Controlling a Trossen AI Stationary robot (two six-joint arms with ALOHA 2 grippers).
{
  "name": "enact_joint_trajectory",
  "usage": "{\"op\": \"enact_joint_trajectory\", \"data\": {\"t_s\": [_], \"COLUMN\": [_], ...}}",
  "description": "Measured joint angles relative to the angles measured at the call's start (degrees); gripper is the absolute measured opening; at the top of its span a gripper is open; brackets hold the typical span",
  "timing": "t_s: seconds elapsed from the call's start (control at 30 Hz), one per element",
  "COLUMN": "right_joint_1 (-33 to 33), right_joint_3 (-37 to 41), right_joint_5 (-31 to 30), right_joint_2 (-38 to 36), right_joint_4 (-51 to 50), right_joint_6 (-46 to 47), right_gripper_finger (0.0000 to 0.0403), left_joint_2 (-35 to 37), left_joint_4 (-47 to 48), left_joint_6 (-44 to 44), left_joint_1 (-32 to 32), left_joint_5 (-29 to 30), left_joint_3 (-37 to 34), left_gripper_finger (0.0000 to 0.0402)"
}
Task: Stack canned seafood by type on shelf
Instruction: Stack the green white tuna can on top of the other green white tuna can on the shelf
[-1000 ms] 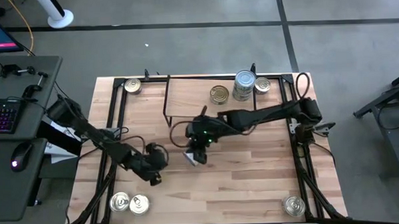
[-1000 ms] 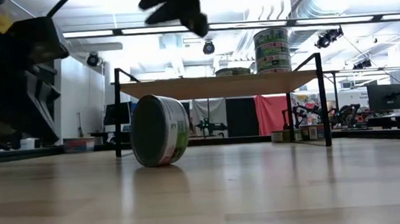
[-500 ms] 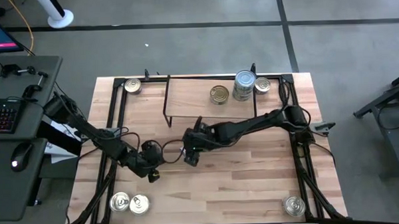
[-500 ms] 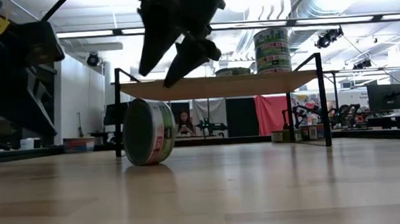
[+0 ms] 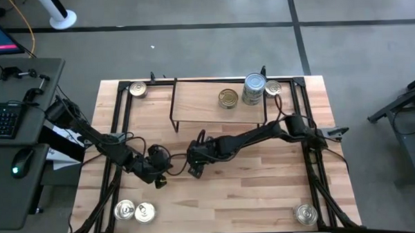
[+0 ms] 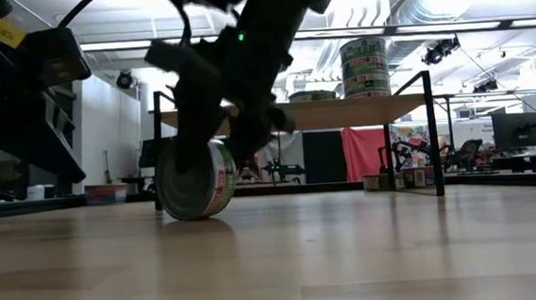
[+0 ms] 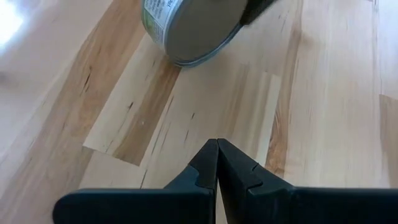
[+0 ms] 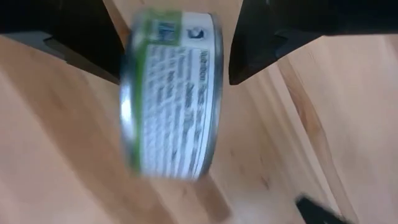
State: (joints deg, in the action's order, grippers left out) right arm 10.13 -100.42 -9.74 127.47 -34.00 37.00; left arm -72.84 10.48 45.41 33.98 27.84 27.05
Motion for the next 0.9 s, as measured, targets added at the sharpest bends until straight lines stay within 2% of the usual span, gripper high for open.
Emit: {"op": "enact_joint_trajectory", "data": {"t_s": [0.13, 0.2, 0.3, 0.33, 0.53, 0.7, 0.77, 0.9], "right_joint_1": [0.04, 0.04, -0.03, -0.11, -0.28, 0.79, 1.73, 3.89], "right_joint_3": [0.07, 0.06, 0.11, 0.13, -0.02, 2.0, 7.42, 24.91], "right_joint_5": [1.07, 0.92, 1.25, 1.65, 4.21, 9.56, 11.79, 15.06], "right_joint_2": [0.83, 0.71, -0.39, -1.09, -5.69, -8.08, -11.32, -22.14], "right_joint_4": [-0.06, 0.16, -0.24, -0.36, -4.7, -16.42, -16.76, -11.22], "right_joint_6": [-1.46, -2.66, -5.62, -7.02, -17.14, -21.53, -20.58, -10.58], "right_gripper_finger": [0.0245, 0.0209, 0.0127, 0.0114, 0.0115, 0.0115, 0.0115, 0.0115], "left_joint_2": [-0.02, -0.01, -0.01, 0.0, -0.02, 0.0, 0.0, 0.0], "left_joint_4": [-0.15, -0.41, -1.41, -1.73, -2.41, -3.37, -3.33, -3.35], "left_joint_6": [0.9, 1.03, 1.0, 1.02, 1.03, 1.05, 1.05, 1.03], "left_joint_1": [0.02, 0.0, 0.0, 0.0, -0.72, -1.07, -1.07, -1.07], "left_joint_5": [0.93, 2.31, 4.28, 4.83, 5.78, 6.24, 6.79, 7.57], "left_joint_3": [0.0, 0.0, 0.0, 0.01, 0.04, 0.04, 0.04, 0.04], "left_gripper_finger": [0.0, 0.0, 0.0, 0.0, 0.0, 0.0, 0.0, 0.0]}}
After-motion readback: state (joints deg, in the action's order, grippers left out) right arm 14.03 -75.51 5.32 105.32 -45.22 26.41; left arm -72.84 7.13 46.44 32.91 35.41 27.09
